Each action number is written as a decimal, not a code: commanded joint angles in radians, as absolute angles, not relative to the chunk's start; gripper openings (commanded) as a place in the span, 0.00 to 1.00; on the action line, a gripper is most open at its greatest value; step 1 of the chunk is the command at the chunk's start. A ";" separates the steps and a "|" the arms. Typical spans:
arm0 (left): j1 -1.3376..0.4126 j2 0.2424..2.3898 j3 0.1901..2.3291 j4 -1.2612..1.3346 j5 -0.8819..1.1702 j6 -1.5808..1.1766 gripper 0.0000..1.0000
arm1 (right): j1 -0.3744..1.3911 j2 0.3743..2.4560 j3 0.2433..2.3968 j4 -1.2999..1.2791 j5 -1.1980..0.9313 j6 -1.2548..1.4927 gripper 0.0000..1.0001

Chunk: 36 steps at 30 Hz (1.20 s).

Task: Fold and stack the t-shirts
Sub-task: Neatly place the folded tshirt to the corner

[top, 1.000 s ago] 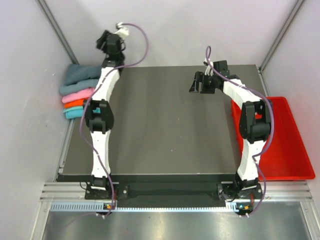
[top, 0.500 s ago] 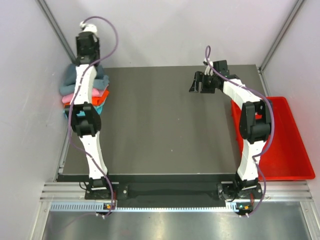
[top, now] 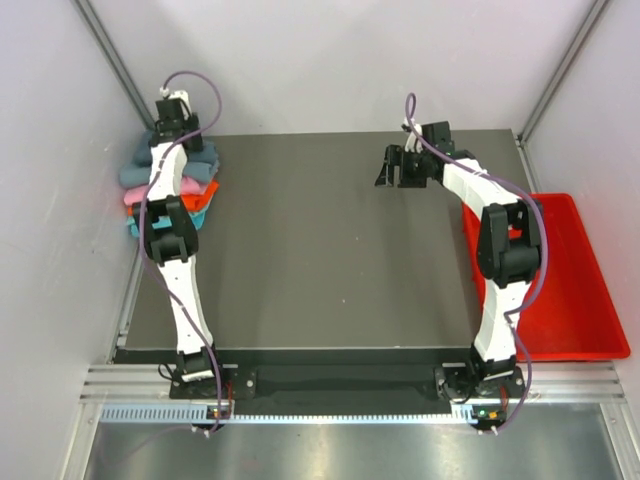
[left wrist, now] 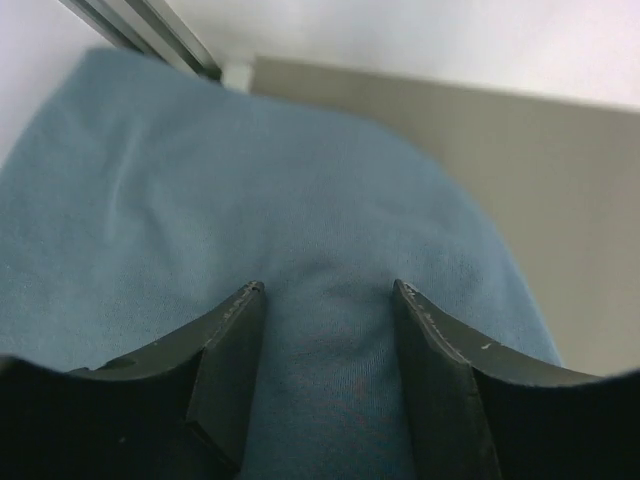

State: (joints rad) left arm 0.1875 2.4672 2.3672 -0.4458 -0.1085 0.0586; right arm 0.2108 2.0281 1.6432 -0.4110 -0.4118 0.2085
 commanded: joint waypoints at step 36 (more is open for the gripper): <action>0.239 1.686 1.861 -0.594 0.087 -0.086 0.58 | 0.249 1.907 1.721 -0.402 -0.322 0.114 0.79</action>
